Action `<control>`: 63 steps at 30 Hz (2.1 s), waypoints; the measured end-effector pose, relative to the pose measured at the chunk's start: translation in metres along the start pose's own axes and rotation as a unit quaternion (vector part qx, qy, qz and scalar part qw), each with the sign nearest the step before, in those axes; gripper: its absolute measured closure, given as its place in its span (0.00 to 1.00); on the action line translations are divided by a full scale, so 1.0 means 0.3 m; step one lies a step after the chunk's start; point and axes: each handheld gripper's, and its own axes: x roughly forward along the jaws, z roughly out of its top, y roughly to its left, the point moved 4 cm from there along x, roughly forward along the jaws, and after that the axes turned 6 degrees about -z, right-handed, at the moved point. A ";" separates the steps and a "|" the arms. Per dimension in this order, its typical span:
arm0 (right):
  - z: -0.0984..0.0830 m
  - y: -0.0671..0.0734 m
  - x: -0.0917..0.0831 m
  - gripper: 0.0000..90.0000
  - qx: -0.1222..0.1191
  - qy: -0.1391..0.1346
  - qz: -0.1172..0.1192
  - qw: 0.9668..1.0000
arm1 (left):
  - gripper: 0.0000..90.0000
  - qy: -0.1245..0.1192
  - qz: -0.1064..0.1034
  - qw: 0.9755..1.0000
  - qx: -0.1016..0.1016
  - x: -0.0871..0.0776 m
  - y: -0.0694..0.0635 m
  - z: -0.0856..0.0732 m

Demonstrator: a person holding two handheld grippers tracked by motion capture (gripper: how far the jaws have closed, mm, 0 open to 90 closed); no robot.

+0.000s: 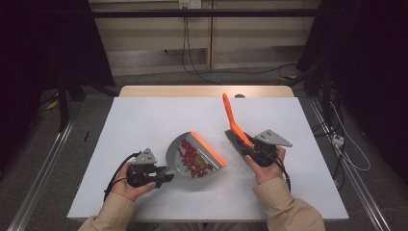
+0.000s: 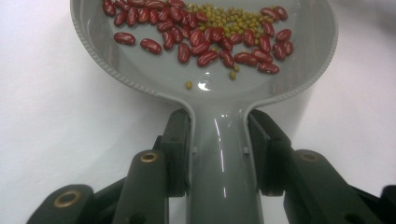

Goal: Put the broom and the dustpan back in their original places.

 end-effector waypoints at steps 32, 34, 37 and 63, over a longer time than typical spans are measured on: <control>-0.067 -0.247 -0.086 0.79 -0.029 0.034 -0.093 0.995 | 0.70 -0.032 0.149 0.982 -0.108 -0.103 0.166 -0.071; -0.068 -0.255 -0.087 0.79 -0.033 0.034 -0.099 0.994 | 0.70 -0.038 0.154 0.980 -0.117 -0.104 0.172 -0.072; -0.072 -0.265 -0.088 0.79 -0.035 0.036 -0.108 0.993 | 0.70 -0.038 0.165 0.977 -0.127 -0.111 0.188 -0.077; -0.103 -0.226 -0.064 0.76 -0.044 0.048 -0.117 0.991 | 0.59 -0.057 0.182 0.967 -0.170 -0.106 0.202 -0.087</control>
